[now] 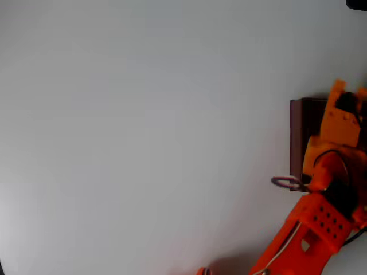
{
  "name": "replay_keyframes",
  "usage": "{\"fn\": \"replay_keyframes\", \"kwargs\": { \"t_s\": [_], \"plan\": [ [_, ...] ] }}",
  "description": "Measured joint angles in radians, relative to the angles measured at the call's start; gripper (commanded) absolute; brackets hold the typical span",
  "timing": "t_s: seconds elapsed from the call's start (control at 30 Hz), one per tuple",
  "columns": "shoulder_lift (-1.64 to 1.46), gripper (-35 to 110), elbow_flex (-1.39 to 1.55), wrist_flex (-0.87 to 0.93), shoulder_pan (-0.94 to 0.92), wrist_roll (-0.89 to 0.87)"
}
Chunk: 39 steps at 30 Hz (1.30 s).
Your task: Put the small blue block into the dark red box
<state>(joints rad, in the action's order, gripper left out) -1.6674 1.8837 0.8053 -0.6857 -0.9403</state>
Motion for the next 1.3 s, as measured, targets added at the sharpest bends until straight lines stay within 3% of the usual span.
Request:
{"fn": "replay_keyframes", "kwargs": {
  "t_s": [0.27,0.5,0.67,0.8,1.0,1.3],
  "plan": [
    [-0.479,4,0.235,0.196,0.238,0.462],
    [-0.784,0,0.377,0.399,0.637,0.854],
    [-0.894,0,0.517,0.403,0.897,1.009],
    [-1.081,0,0.695,0.387,1.012,1.071],
    [-1.612,0,0.939,0.506,1.054,1.074],
    [-1.677,0,1.080,0.545,1.124,1.019]
  ]
}}
